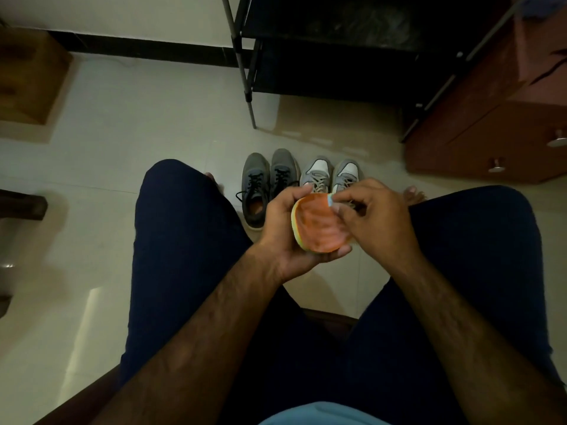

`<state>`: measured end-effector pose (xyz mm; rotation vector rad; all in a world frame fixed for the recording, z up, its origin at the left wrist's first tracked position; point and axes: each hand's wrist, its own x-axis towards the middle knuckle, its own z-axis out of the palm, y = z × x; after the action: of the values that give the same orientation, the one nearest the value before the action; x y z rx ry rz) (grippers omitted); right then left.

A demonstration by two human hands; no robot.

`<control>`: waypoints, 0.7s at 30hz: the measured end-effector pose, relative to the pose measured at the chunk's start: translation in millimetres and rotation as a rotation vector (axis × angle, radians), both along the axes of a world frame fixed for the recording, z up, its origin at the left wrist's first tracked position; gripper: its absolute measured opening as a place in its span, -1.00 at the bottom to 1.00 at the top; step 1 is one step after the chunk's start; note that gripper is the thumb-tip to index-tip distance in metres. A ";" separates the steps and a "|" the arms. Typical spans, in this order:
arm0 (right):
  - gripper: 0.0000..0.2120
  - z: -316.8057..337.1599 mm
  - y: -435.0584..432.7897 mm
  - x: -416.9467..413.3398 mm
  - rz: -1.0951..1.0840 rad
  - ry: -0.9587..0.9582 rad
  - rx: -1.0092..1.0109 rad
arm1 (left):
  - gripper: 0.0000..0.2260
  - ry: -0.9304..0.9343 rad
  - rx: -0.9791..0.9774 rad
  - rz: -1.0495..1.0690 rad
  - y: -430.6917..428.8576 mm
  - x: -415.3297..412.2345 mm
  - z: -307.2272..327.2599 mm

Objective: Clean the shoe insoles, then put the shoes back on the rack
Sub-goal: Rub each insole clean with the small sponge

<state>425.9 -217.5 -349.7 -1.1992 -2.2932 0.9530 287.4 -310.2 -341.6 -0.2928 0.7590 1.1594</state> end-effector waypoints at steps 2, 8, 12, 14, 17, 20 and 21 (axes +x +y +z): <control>-0.86 4.1 -7.9 1.3 0.063 0.043 -0.035 | -0.51 -0.035 -0.023 0.032 -5.9 2.1 2.0; -0.81 4.1 6.5 8.4 -0.067 0.099 -0.106 | -0.60 -0.045 -0.040 0.091 -17.4 12.9 9.8; -0.83 7.9 -2.5 10.2 -0.013 0.106 -0.154 | -0.57 -0.045 -0.035 0.107 -21.6 11.1 14.0; -0.85 10.0 3.3 11.9 -0.080 0.129 -0.174 | -0.57 -0.049 -0.025 0.122 -24.0 12.3 17.2; -0.85 12.9 1.5 10.9 -0.069 0.115 -0.125 | -0.57 -0.079 -0.026 0.147 -29.1 17.9 20.7; -0.85 15.5 -10.9 8.3 0.037 0.109 -0.174 | -0.55 -0.076 -0.043 0.154 -30.4 18.8 23.0; -0.85 14.4 -9.3 9.4 0.033 0.105 -0.181 | -0.54 -0.073 -0.049 0.151 -29.9 19.0 24.9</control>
<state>435.4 -226.8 -335.3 -1.1550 -2.1889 1.2278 306.4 -340.1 -316.8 -0.4368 0.7116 1.2663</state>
